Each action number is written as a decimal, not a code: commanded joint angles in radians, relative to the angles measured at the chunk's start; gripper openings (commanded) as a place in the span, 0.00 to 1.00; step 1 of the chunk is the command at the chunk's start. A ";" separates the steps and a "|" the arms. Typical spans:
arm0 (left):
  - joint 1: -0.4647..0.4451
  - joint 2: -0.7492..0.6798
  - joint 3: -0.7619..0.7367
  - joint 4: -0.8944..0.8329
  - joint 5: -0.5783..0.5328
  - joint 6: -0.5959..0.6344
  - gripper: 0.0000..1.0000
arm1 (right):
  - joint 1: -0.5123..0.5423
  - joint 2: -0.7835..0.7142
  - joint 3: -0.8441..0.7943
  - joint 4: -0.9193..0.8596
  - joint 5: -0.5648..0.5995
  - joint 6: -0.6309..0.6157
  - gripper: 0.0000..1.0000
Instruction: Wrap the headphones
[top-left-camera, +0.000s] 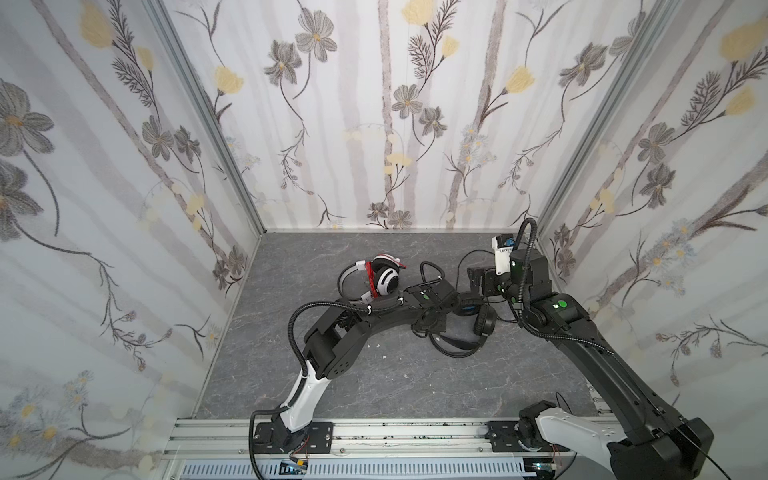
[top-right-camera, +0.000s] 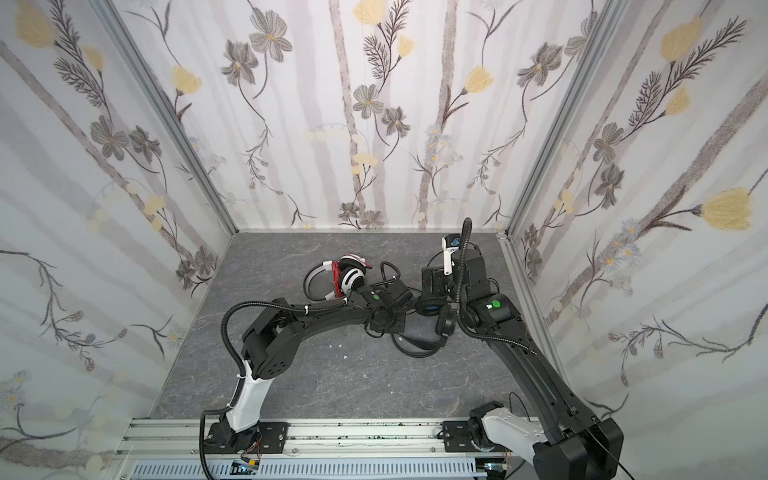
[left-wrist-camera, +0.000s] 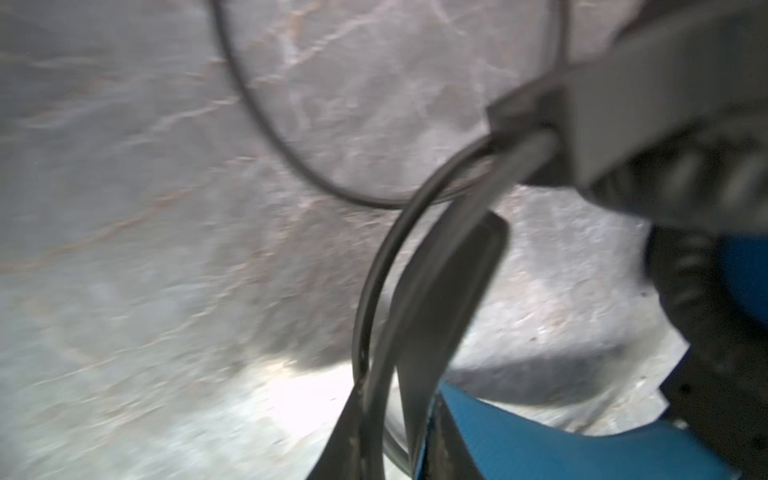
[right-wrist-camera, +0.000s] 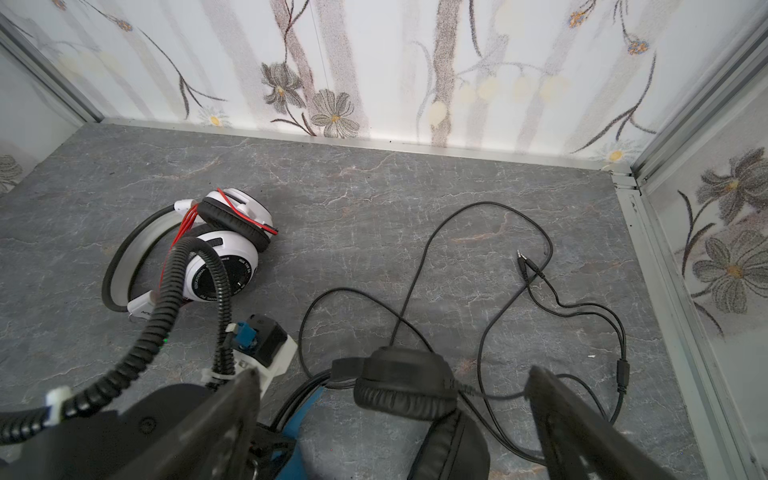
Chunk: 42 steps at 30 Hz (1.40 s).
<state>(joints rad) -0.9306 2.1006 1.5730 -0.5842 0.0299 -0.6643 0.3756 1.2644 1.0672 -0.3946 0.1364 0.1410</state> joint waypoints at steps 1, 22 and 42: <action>0.026 -0.069 -0.048 -0.062 -0.035 0.144 0.16 | -0.001 -0.005 -0.004 0.037 -0.011 0.005 1.00; 0.215 -0.235 -0.151 -0.129 0.065 0.454 0.51 | -0.003 -0.001 -0.009 0.065 -0.046 0.009 1.00; 0.089 -0.383 -0.383 -0.073 -0.104 -0.203 1.00 | -0.002 0.017 -0.006 0.081 -0.070 0.014 1.00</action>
<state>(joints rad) -0.8318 1.7100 1.1992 -0.7033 -0.0380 -0.7494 0.3721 1.2770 1.0580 -0.3573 0.0826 0.1413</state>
